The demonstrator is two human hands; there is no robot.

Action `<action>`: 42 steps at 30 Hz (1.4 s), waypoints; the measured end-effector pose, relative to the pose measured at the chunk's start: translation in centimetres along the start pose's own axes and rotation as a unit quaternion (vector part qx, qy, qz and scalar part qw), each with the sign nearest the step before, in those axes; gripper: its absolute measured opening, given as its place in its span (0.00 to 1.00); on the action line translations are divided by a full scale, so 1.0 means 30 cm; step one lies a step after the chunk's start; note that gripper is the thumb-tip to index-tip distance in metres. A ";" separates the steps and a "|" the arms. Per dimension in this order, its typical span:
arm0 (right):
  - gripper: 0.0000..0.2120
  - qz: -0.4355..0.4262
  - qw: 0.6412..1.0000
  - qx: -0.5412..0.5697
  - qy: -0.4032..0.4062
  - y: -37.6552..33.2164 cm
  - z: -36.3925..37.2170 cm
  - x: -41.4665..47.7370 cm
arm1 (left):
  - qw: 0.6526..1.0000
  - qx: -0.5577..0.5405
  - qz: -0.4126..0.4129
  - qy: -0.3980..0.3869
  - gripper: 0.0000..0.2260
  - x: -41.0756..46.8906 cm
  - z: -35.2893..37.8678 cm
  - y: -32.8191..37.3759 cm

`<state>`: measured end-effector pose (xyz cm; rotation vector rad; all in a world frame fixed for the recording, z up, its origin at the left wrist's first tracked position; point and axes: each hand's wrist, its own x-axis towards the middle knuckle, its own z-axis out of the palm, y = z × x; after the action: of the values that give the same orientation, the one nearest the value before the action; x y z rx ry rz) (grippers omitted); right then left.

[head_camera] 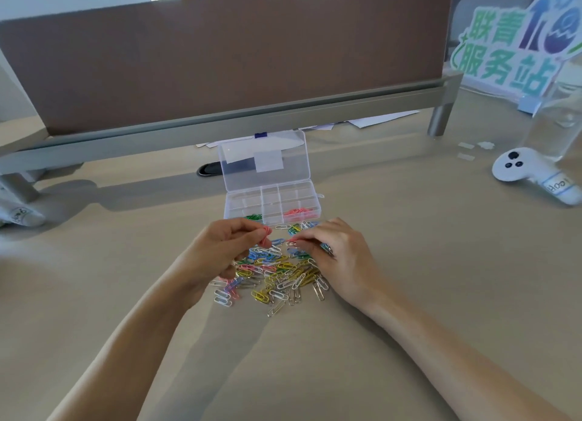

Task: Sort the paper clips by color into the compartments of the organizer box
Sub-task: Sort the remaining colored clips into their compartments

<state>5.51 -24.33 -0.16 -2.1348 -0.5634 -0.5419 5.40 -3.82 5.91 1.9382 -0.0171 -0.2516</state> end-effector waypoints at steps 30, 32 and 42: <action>0.12 0.121 0.985 -0.125 -0.020 0.119 -0.007 0.187 | 0.952 0.225 0.148 0.146 0.08 0.250 0.089 -0.008; 0.12 0.121 0.987 -0.103 0.003 0.127 -0.020 0.160 | 0.953 0.226 0.151 0.135 0.08 0.206 0.076 -0.019; 0.07 0.132 0.990 -0.049 0.013 0.050 -0.110 -0.028 | 0.888 0.305 0.190 0.287 0.05 -0.059 0.062 -0.149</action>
<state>5.09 -28.01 0.26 -2.2468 -0.2379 -0.4568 2.85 -3.63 1.42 2.5078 -0.0948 0.6730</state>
